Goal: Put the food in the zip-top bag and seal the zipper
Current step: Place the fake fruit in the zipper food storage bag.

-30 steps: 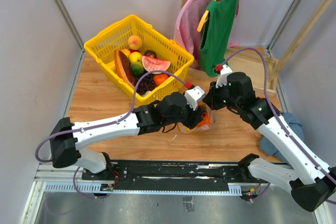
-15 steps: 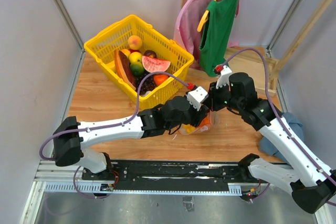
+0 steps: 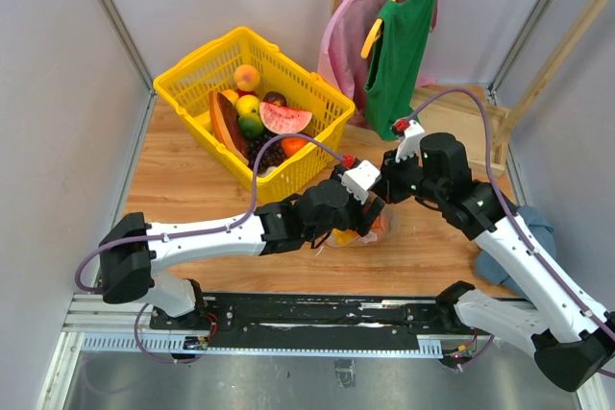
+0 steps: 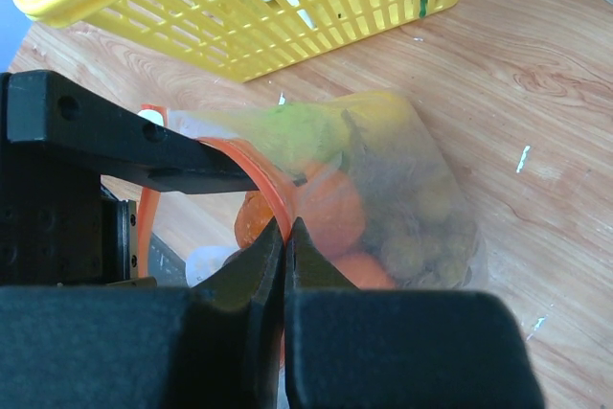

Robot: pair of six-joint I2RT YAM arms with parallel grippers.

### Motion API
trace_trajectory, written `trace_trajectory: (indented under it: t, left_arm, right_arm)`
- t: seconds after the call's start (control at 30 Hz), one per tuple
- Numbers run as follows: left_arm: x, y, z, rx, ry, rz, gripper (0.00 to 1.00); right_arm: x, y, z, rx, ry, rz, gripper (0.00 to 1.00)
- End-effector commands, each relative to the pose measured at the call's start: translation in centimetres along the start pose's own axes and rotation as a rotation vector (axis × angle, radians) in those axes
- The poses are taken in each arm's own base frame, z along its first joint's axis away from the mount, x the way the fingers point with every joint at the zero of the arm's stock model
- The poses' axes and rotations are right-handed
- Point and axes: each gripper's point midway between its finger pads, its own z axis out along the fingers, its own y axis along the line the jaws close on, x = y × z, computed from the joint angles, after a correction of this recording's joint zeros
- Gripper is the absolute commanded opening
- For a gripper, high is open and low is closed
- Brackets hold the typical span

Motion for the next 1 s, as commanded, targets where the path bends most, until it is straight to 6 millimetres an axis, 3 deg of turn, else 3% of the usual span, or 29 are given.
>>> trace_trajectory:
  t: [0.0, 0.2, 0.4, 0.7, 0.97]
  left_arm:
    - [-1.0, 0.4, -0.6, -0.019, -0.029, -0.009, 0.81]
    - [-3.3, 0.2, -3.1, 0.026, -0.057, -0.037, 0.83]
    - [-4.8, 1.5, -5.9, 0.014, -0.078, -0.015, 0.85]
    - [-1.2, 4.6, -7.2, 0.000, 0.056, 0.050, 0.86]
    - [0.4, 6.2, -8.4, 0.035, 0.133, 0.146, 0.85]
  right_arm:
    - [-1.1, 0.3, -0.6, 0.001, -0.057, -0.025, 0.00]
    - [-0.8, -1.3, -1.0, 0.089, -0.047, -0.057, 0.01]
    - [-0.5, -2.0, -0.7, 0.116, -0.016, -0.079, 0.01]
    - [-0.7, -2.2, -1.1, 0.131, -0.016, -0.100, 0.01]
    - [-0.6, -2.4, -1.4, 0.140, -0.006, -0.122, 0.01]
